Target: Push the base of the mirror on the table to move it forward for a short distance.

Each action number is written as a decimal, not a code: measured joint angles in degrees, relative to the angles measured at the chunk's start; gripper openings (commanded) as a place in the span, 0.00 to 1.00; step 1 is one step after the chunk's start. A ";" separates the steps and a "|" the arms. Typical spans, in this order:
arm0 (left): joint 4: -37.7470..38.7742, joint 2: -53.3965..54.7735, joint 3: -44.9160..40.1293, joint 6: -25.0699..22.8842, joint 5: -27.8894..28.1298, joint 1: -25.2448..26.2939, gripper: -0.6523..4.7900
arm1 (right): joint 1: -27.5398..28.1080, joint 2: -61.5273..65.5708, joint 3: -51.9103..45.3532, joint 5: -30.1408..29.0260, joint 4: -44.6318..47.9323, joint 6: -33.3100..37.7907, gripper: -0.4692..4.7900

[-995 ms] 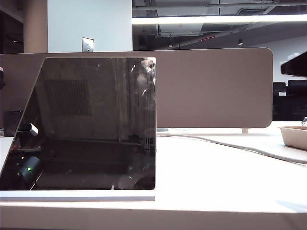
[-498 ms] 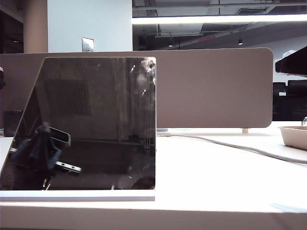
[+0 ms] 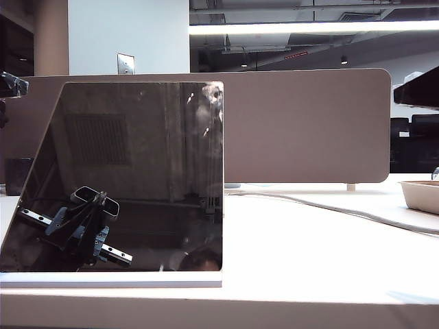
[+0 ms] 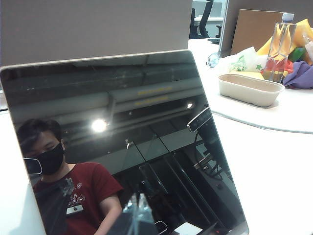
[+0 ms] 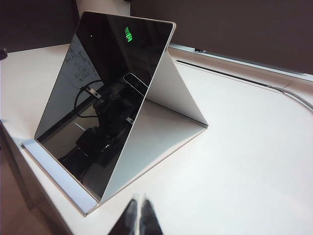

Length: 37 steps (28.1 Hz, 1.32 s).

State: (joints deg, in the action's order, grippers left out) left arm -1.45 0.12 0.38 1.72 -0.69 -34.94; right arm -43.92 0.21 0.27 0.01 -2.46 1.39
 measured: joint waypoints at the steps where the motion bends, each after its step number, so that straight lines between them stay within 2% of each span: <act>1: 0.00 0.00 0.00 0.00 0.00 0.00 0.11 | 0.00 0.00 0.00 0.00 0.00 0.00 0.13; 8: 0.07 1.44 0.50 0.00 0.00 0.00 0.11 | 0.00 0.00 0.00 0.00 0.00 0.00 0.13; 11: 0.24 8.57 3.15 0.55 -0.02 0.02 0.11 | 0.00 0.00 0.00 0.00 0.00 0.00 0.13; 13: 0.33 15.30 6.12 3.15 -0.02 0.02 0.11 | 0.00 0.00 0.00 0.00 0.00 0.00 0.13; 17: 11.13 23.39 12.70 9.62 -2.40 0.02 0.11 | 0.00 0.00 0.00 0.00 0.00 0.00 0.13; 20: 22.18 23.74 15.56 11.78 -9.11 0.00 0.11 | 0.00 0.00 0.00 0.00 0.00 0.00 0.13; 26: 35.76 26.60 17.51 17.46 -10.71 0.02 0.11 | 0.00 0.00 0.00 0.00 0.00 0.00 0.13; 30: 35.74 34.86 17.53 18.58 -10.58 0.02 0.11 | 0.00 0.00 0.00 0.00 0.00 0.00 0.13; 33: 30.29 39.74 17.53 20.87 -9.75 0.02 0.11 | 0.00 0.00 0.00 0.00 0.00 0.00 0.13; 37: 27.15 41.16 17.53 22.43 -10.64 0.02 0.11 | 0.00 0.00 0.00 0.00 0.00 0.00 0.13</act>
State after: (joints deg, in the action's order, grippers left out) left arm 25.69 41.28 17.91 24.14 -11.33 -34.92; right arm -43.92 0.21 0.27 0.01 -2.46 1.39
